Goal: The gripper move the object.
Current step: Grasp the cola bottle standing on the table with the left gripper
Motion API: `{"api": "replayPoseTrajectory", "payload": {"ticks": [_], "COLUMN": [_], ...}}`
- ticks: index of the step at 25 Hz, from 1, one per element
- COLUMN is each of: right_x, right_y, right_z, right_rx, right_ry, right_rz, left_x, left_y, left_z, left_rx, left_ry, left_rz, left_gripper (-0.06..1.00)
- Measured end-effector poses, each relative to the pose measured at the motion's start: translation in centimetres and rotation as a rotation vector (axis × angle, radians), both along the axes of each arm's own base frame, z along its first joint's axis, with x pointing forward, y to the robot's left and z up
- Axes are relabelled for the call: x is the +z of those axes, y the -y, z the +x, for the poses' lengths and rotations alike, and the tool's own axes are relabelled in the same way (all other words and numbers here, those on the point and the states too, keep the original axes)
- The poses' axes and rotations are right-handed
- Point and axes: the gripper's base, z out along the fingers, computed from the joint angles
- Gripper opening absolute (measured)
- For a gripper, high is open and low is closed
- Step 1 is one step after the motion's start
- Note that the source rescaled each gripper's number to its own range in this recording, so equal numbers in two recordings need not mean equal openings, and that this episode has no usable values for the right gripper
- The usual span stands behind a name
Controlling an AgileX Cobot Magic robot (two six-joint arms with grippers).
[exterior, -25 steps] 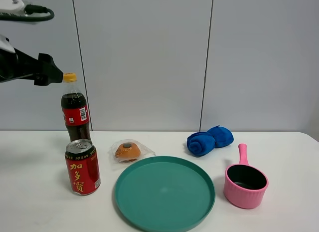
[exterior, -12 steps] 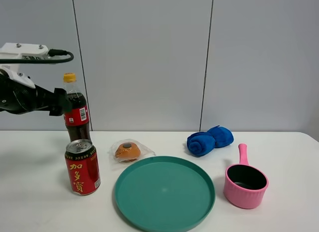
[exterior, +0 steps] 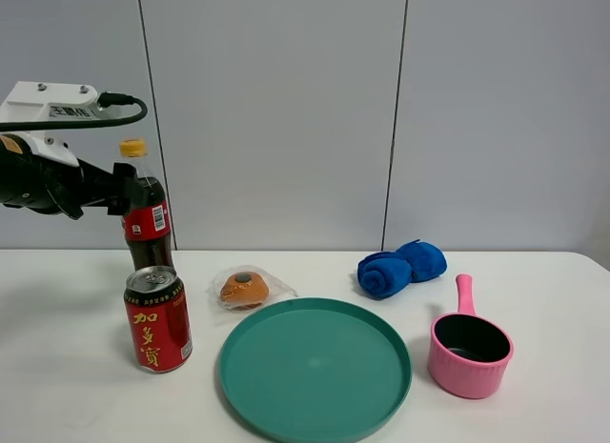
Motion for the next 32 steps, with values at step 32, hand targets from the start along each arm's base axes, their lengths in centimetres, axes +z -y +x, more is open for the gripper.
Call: {"api": "replayPoseTrajectory", "payload": {"ticks": [32], "right_x": [0.0], "right_y": [0.0], "right_z": [0.0], "right_rx": [0.000], "right_ry": [0.000], "right_rz": [0.000], "left_x": [-5.1], "left_y": [1.2], "left_z": [5.9], "left_rx": [-0.146], "left_ry": [0.045], "left_rz": [0.023], "left_gripper": [1.00]}}
